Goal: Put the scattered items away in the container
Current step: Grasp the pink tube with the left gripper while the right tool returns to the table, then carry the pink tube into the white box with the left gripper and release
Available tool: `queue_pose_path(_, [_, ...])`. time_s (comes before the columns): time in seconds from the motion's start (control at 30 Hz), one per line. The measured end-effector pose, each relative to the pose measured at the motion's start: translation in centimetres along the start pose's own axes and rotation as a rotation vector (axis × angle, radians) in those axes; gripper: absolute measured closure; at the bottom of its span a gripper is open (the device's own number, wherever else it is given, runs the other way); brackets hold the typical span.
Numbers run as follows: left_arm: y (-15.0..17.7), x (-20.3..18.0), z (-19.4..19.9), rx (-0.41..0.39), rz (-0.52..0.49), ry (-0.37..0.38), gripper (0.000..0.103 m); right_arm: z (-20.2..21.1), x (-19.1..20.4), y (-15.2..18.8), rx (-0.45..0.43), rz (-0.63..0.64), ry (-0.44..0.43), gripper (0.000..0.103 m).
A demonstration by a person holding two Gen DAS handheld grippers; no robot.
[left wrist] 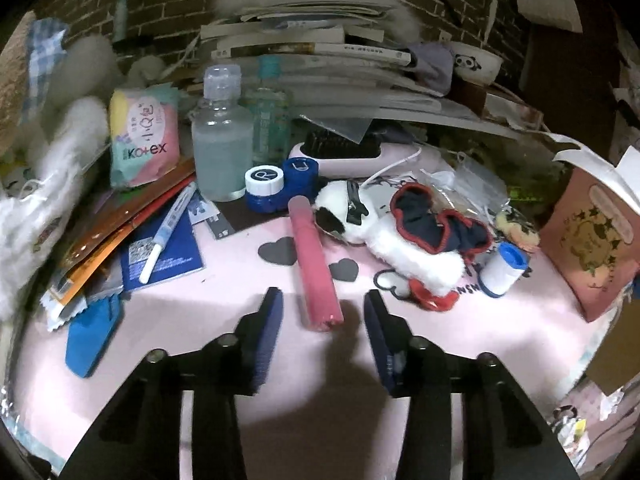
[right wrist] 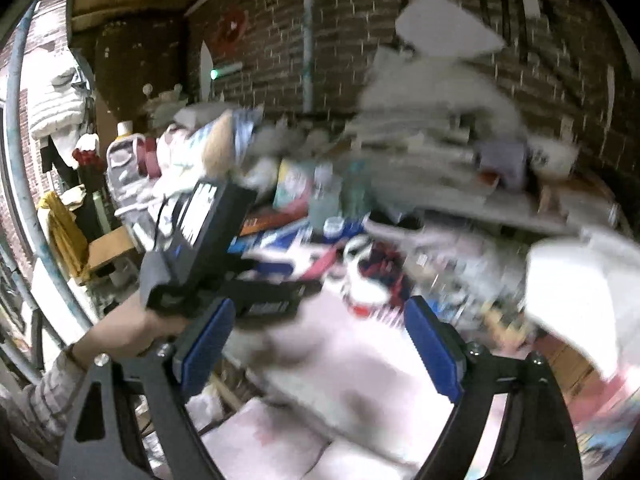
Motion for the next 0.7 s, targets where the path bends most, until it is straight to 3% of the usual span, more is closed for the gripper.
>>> queue_pose_path(0.13, [-0.6, -0.3, -0.8, -0.007, -0.013, -0.04, 0.08, -1.6, -0.6, 2.9, 0.082, -0.038, 0.003, 0.018])
queue_pose_path(0.3, [-0.9, -0.4, -1.3, -0.009, -0.027, -0.092, 0.09, -2.1, -2.2, 4.6, 0.11, -0.057, 0.05, 0.018])
queue_pose_path(0.7, [2.3, -1.3, 1.8, -0.101, -0.028, -0.058, 0.092, -2.1, -4.7, 6.6, 0.147, -0.132, 0.077, 0.018])
Point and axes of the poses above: each gripper's, at about its wrist camera, not at the fingertips, and z roughly against the way its jaws point, x to its left, y to its underside, the point moved 6 cm from there along -z, roughly the way its jaws point, and after that the axes turned 2 degrees about y, right-handed, at the moved point
